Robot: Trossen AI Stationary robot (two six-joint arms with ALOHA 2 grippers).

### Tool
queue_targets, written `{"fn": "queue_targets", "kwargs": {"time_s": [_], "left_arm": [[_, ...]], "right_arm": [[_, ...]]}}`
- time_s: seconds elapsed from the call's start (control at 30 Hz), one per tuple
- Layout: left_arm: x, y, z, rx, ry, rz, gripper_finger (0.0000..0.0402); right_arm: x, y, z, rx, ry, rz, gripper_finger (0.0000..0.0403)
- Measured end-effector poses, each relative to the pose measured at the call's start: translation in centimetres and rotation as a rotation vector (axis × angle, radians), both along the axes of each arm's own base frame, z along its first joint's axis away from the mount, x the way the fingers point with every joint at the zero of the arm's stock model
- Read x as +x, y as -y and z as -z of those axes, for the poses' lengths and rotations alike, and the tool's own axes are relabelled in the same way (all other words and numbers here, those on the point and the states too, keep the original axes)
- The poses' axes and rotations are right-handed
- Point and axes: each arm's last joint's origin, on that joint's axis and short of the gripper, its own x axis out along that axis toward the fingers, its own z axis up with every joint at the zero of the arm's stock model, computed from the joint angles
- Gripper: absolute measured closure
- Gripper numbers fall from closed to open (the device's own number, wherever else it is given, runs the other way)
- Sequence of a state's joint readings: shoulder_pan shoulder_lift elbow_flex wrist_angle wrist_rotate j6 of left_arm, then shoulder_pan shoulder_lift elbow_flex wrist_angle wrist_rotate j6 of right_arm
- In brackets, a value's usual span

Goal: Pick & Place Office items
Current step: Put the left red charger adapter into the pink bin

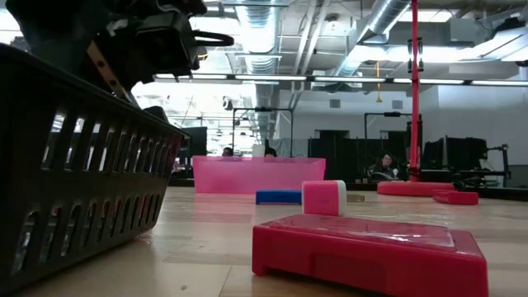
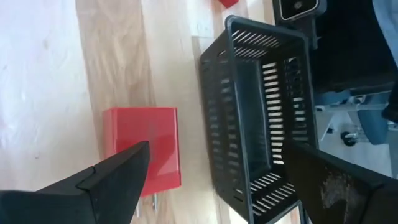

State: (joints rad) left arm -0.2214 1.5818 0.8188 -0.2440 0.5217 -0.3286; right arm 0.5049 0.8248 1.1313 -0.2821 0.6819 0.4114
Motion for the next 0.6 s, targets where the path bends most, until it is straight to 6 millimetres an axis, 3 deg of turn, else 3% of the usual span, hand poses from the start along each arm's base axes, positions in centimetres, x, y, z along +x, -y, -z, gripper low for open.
{"fn": "queue_targets", "kwargs": {"time_s": [0.6], "left_arm": [[-0.8,-0.3,1.2,0.002,-0.049,-0.010,0.0043]], "right_arm": [[0.0,0.0,0.0,-0.001,0.000,0.000,0.0154]]}}
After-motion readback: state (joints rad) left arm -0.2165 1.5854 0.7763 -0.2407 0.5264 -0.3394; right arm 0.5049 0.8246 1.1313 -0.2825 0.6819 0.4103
